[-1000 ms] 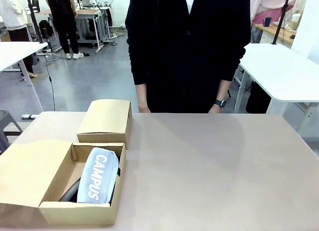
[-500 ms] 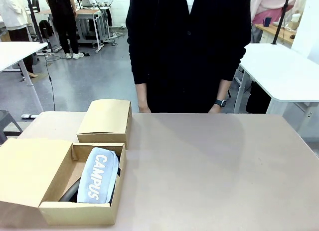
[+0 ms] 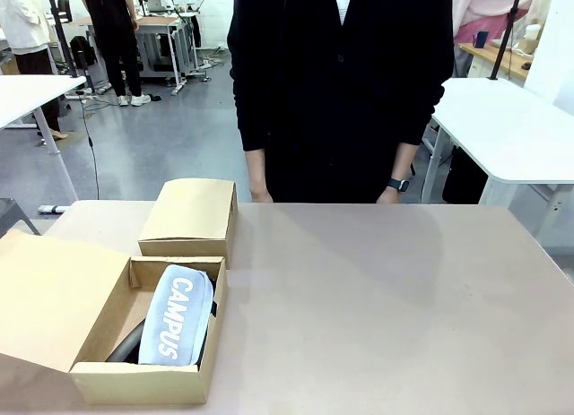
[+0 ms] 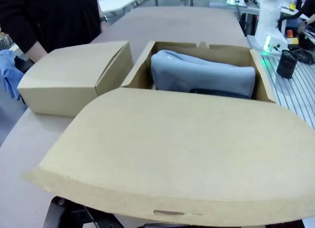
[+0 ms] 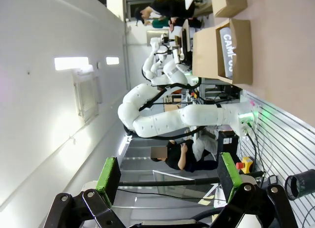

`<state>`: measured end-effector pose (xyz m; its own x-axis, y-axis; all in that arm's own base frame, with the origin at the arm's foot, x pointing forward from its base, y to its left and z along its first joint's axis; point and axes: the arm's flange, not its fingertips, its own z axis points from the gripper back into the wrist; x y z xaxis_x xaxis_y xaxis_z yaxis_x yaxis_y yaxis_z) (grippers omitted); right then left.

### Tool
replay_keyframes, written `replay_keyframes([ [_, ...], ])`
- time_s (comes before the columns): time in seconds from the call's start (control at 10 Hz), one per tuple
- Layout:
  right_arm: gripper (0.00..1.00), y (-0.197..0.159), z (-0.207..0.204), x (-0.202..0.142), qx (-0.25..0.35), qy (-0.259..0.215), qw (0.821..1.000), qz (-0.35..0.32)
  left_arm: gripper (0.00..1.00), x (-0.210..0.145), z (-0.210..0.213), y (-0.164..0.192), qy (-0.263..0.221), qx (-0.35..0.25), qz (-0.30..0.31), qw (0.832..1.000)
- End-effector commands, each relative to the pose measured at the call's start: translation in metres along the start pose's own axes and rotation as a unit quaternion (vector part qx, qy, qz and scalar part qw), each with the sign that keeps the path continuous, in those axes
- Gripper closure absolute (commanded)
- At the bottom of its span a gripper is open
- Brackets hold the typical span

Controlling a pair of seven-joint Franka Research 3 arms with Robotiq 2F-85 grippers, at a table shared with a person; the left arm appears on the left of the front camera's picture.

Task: Place items inside the box.
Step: Close the lid of the Mailer Box closest to the robot.

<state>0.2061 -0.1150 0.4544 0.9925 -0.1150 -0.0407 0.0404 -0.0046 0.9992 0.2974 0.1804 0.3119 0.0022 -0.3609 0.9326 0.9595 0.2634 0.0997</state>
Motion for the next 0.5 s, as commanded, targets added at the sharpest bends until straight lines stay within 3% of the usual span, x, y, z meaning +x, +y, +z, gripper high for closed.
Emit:
replay_keyframes([
  [0.0, 0.0, 0.006, 0.0, -0.001, 0.005, -0.001, 1.0, 0.002, 0.0, 0.024, -0.03, -0.025, -0.033, 0.015, 0.006, 0.999],
  [0.4, 0.0, 0.006, 0.0, -0.001, 0.005, -0.001, 1.0, 0.002, 0.0, 0.073, -0.08, -0.043, -0.067, -0.017, 0.011, 0.998],
])
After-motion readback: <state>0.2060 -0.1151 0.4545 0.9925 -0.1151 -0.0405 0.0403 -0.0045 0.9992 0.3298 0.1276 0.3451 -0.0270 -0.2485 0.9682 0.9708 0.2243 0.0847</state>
